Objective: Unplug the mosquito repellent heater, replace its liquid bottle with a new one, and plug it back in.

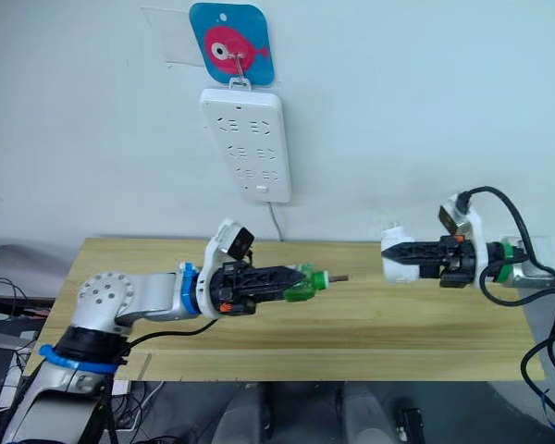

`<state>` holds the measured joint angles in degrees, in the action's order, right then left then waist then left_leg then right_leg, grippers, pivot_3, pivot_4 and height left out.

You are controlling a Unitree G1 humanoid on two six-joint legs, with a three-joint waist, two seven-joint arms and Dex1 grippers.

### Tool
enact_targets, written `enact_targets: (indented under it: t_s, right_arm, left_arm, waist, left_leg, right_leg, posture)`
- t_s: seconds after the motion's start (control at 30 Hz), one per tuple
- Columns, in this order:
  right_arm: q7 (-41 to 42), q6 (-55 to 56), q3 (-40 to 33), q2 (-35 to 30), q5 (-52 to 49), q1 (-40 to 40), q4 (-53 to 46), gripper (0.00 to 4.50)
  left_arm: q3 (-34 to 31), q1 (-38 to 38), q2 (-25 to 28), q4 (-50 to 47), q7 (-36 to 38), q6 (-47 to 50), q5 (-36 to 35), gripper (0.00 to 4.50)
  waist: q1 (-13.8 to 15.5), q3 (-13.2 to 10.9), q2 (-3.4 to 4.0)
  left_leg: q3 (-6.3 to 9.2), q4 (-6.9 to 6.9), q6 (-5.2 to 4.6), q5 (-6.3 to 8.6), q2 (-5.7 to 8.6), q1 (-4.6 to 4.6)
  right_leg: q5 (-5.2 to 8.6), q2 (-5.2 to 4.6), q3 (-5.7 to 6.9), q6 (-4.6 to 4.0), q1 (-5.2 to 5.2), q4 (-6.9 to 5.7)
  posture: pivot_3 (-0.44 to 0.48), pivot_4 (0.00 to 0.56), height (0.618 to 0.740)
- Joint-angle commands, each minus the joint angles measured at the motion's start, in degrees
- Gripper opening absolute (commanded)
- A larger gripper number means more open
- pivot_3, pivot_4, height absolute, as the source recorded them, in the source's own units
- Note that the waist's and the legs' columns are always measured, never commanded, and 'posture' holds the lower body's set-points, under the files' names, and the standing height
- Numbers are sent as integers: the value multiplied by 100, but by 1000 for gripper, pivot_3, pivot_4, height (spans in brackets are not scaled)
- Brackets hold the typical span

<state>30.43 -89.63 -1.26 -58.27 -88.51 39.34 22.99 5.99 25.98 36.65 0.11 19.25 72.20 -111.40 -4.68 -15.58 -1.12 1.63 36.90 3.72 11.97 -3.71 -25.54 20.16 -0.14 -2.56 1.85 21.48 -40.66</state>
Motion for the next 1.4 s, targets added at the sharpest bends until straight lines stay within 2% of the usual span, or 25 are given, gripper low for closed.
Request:
enact_targets:
  t_s: [0.03,0.2,0.37,0.53,0.87,1.0,1.03,1.2,1.4]
  right_arm:
    - [64,699,338,-364,1662,-159,-350,3010]
    - [29,2120,1444,-437,4233,-476,24,3010]
    - [481,2831,1871,-242,5522,-545,477,3010]
    - [569,3312,1764,212,6374,-415,1216,3010]
    - [900,3430,1385,676,7226,-94,2167,3010]
    - [1093,3267,1240,680,7362,-107,2072,4309]
    - [1134,3217,1208,662,7379,-117,2019,4446]
    - [1294,2906,1043,455,7441,-197,1652,4446]
    - [1844,1733,683,-262,7017,-274,405,4446]
  left_arm:
    - [-171,-215,61,-392,-49,-84,-132,2269]
    - [-182,-379,-59,-785,96,-185,352,2269]
    - [-213,-469,-100,-963,3,-310,263,2269]
    - [-192,-653,1,-1171,2,-344,228,2269]
    - [-197,-746,102,-1220,72,-380,257,2269]
    - [-185,-768,120,-1210,134,-371,306,2269]
    - [-180,-763,119,-1198,153,-364,321,2269]
    - [-155,-716,78,-1105,284,-325,488,2269]
    - [-191,-714,63,-1050,522,-274,688,2269]
  waist:
    - [5,0,1]
    - [41,-4,3]
    - [61,-37,29]
    - [53,-51,26]
    - [146,-105,20]
    - [144,-107,21]
    - [144,-107,21]
    - [138,-111,27]
    - [138,-116,35]
  left_leg:
    - [0,-1,0,0,0,0]
    - [-1,-2,1,0,1,0]
    - [-15,-3,19,-10,0,1]
    - [-16,-14,22,-12,-1,10]
    - [-16,-11,22,-11,0,12]
    - [-16,-11,22,-11,0,12]
    - [-16,-11,22,-11,0,12]
    - [-17,-11,22,-11,0,12]
    - [-17,-13,22,-11,1,12]
  right_leg:
    - [0,0,0,0,0,3]
    - [1,-2,0,1,1,9]
    - [1,-4,-12,2,3,10]
    - [1,-1,-15,1,-2,13]
    - [0,-4,-13,1,-6,14]
    - [0,-5,-13,1,-7,15]
    - [0,-5,-13,1,-7,15]
    - [0,-5,-14,1,-6,15]
    - [0,-6,-13,1,-6,15]
  posture:
    - [-132,285,740]
    - [-119,289,740]
    - [-106,294,740]
    - [-97,298,740]
    - [-91,309,740]
    - [-101,309,740]
    - [-104,308,740]
    - [-128,301,740]
    - [-141,290,740]
